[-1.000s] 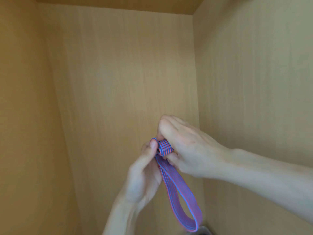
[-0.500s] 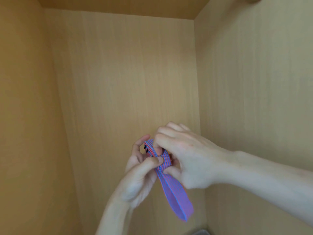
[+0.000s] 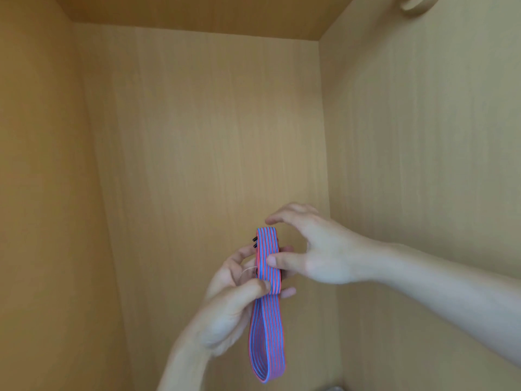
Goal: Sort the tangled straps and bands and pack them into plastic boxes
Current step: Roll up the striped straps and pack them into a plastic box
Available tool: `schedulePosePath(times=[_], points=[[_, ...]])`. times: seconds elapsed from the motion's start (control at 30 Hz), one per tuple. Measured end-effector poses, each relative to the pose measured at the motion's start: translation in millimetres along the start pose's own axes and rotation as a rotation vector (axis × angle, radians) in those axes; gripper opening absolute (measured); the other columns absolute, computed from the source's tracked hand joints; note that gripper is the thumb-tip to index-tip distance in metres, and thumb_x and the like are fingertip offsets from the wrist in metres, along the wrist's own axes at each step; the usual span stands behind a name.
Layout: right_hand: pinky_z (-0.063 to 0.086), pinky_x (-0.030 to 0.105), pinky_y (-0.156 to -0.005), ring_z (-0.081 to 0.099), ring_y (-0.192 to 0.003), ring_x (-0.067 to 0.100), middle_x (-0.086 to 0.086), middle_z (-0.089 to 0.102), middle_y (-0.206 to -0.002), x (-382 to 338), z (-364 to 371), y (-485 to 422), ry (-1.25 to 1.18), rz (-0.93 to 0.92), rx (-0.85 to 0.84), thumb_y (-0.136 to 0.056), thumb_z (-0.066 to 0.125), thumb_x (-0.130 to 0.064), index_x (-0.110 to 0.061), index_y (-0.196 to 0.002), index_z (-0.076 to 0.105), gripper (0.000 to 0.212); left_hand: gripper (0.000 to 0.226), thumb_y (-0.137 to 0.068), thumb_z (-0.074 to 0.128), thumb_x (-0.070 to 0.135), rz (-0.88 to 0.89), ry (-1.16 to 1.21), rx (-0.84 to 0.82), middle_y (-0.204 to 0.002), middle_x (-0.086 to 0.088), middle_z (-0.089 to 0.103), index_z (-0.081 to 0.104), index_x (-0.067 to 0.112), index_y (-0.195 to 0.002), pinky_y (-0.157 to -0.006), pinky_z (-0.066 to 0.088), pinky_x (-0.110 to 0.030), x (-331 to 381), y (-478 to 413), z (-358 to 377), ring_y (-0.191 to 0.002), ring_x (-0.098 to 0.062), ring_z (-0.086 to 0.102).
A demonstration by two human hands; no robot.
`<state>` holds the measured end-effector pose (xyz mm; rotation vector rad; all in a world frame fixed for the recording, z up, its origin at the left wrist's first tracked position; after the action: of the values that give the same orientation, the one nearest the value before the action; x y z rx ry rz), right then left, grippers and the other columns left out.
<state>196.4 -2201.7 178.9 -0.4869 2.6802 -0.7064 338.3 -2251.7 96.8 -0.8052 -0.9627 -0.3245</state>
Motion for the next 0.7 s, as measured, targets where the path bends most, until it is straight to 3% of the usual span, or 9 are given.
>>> schedulePosePath(times=[0.1,0.2,0.43,0.5,0.6,0.7], points=[[0.036,0.033,-0.112,0.047,-0.128,0.009,-0.007,0.055,-0.131,6.8,3.5,-3.7,-0.14,0.092,-0.064,-0.085,0.077,-0.041,-0.021,-0.124,0.062,0.047,0.063,-0.07,0.059,-0.013,-0.008,-0.024,0.006,-0.11,-0.019,0.072,0.041,-0.003,-0.13,-0.096,0.053,-0.057,-1.7,-1.7,0.7,-0.101,-0.032,0.071],[0.042,0.028,-0.104,0.059,-0.113,0.007,-0.008,0.065,-0.118,10.0,1.5,-6.2,-0.241,0.126,-0.047,-0.082,0.082,-0.034,-0.02,-0.109,0.066,0.034,0.057,-0.071,0.06,-0.011,0.024,-0.059,0.067,-0.099,-0.025,0.07,0.05,-0.008,-0.127,-0.096,0.055,-0.051,-1.9,-1.6,0.2,-0.096,-0.036,0.071],[0.04,0.013,-0.089,0.062,-0.102,0.003,-0.005,0.07,-0.108,9.7,0.0,-7.4,-0.342,0.124,-0.008,-0.076,0.087,-0.024,-0.017,-0.108,0.062,0.041,0.049,-0.069,0.056,-0.007,0.04,-0.06,0.049,-0.085,-0.017,0.063,0.07,-0.001,-0.116,-0.088,0.059,-0.043,-3.5,-7.4,-4.8,-0.074,-0.019,0.062],[0.04,0.01,-0.086,0.061,-0.101,0.003,-0.004,0.07,-0.108,9.8,-0.9,-7.6,-0.335,0.112,0.011,-0.076,0.088,-0.022,-0.017,-0.108,0.061,0.042,0.048,-0.067,0.059,-0.006,0.048,-0.052,0.051,-0.086,-0.017,0.063,0.07,0.0,-0.113,-0.087,0.059,-0.041,-4.8,-7.9,-4.0,-0.073,-0.019,0.061],[0.038,0.003,-0.08,0.061,-0.102,0.003,-0.005,0.069,-0.109,9.9,-2.6,-7.8,-0.316,0.097,0.027,-0.077,0.087,-0.02,-0.016,-0.11,0.062,0.042,0.051,-0.071,0.056,-0.008,0.049,-0.034,0.097,-0.093,-0.019,0.067,0.057,-0.009,-0.122,-0.085,0.06,-0.039,-8.5,-8.0,-4.5,-0.079,-0.025,0.067],[0.041,0.005,-0.082,0.063,-0.097,0.002,-0.005,0.071,-0.106,9.2,-4.0,-7.7,-0.317,0.082,0.047,-0.077,0.087,-0.018,-0.016,-0.109,0.061,0.041,0.05,-0.073,0.059,-0.004,0.035,-0.059,0.123,-0.103,-0.025,0.071,0.056,-0.012,-0.123,-0.09,0.06,-0.037,-8.2,-7.2,-4.7,-0.094,-0.033,0.072]])
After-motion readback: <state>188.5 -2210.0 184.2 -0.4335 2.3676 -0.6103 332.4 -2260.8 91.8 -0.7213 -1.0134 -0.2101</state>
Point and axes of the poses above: each hand's wrist, its own y-axis away from the middle knuckle, its own z-axis out of the palm, x = y × z, the point moved 3 cm from there along -y, towards the middle knuckle
